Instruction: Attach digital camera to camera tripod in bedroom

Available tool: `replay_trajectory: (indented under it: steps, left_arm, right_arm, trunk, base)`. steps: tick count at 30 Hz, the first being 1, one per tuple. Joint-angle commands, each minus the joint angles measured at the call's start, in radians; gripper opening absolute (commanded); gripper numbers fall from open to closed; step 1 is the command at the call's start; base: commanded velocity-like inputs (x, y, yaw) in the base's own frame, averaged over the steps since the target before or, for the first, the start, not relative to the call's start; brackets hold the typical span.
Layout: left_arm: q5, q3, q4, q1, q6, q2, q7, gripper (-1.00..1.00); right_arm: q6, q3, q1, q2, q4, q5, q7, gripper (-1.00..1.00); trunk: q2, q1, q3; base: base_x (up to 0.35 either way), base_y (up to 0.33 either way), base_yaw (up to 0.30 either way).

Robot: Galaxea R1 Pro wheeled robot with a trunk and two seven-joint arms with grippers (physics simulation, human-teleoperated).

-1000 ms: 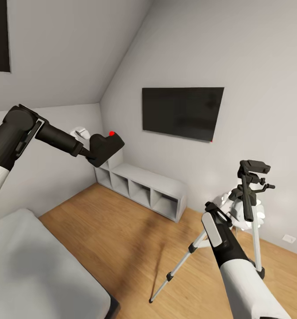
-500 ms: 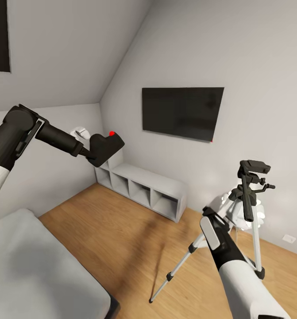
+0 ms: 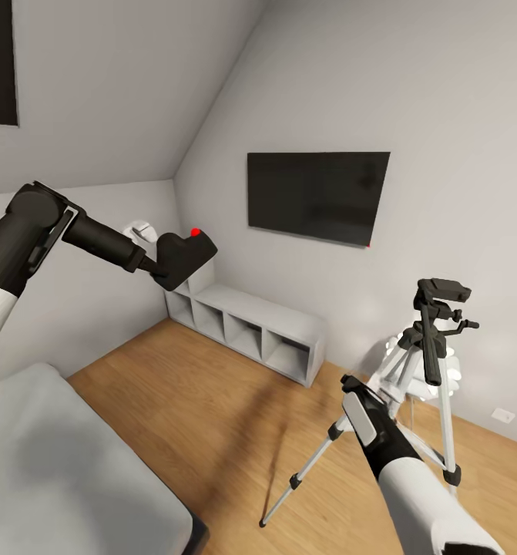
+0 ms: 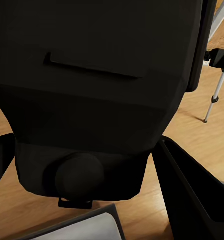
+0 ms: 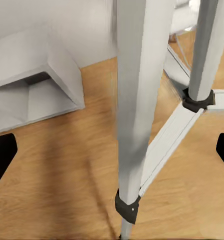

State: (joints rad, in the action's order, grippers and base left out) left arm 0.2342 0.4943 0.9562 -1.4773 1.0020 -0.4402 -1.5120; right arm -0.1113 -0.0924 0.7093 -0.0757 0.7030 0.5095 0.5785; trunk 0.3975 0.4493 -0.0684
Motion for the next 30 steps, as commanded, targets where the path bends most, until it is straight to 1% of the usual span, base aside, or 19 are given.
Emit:
replay_trajectory:
  steps: [1,2,4,6,9,12,15,21,30]
  left_arm:
    - [0.009,0.001,0.001,-0.002,0.01,0.0,-0.01,-1.0]
    - [0.01,0.001,0.001,-0.002,0.01,0.0,-0.01,-1.0]
    - [0.01,0.001,0.001,-0.002,0.01,0.0,-0.01,-1.0]
    - [0.01,0.001,0.001,-0.002,0.01,0.0,-0.009,-1.0]
    - [0.01,-0.001,0.0,-0.002,0.01,0.0,-0.009,-1.0]
    - [0.01,-0.001,0.001,-0.002,0.01,0.0,-0.009,-1.0]
    - [0.01,0.0,0.001,-0.002,0.01,0.0,-0.009,-1.0]
    - [0.01,0.0,0.001,-0.002,0.01,0.0,-0.009,-1.0]
    - [0.01,0.001,0.001,-0.002,0.01,0.0,-0.01,-1.0]
  right_arm:
    - [-0.004,0.003,0.001,0.0,-0.016,-0.003,-0.028,1.0]
    - [0.001,0.006,0.001,0.001,-0.029,-0.007,-0.055,1.0]
    - [0.01,0.009,0.001,0.001,-0.039,-0.013,-0.075,1.0]
    - [0.04,0.011,0.001,0.003,-0.051,-0.028,-0.096,1.0]
    - [0.085,0.013,0.0,0.003,-0.059,-0.068,-0.108,1.0]
    - [0.105,0.014,0.0,0.004,-0.062,-0.096,-0.11,1.0]
    - [0.124,0.014,0.0,0.004,-0.065,-0.113,-0.111,1.0]
    - [0.162,0.014,0.001,0.008,-0.066,-0.124,-0.112,1.0]
    - [0.174,0.013,0.001,0.042,-0.066,-0.126,-0.112,1.0]
  trunk:
    - [0.002,0.001,-0.002]
    - [0.002,0.001,-0.002]
    - [0.002,0.001,-0.002]
    - [0.002,0.001,-0.002]
    - [0.002,0.001,-0.002]
    - [0.002,0.001,-0.002]
    - [0.002,0.001,-0.002]
    - [0.002,0.001,-0.002]
    - [0.002,0.001,-0.002]
  base:
    - [0.0,0.0,0.0]
    - [0.0,0.0,0.0]
    - [0.0,0.0,0.0]
    - [0.0,0.0,0.0]
    - [0.0,0.0,0.0]
    - [0.0,0.0,0.0]
    - [0.0,0.0,0.0]
    - [0.0,0.0,0.0]
    - [0.0,0.0,0.0]
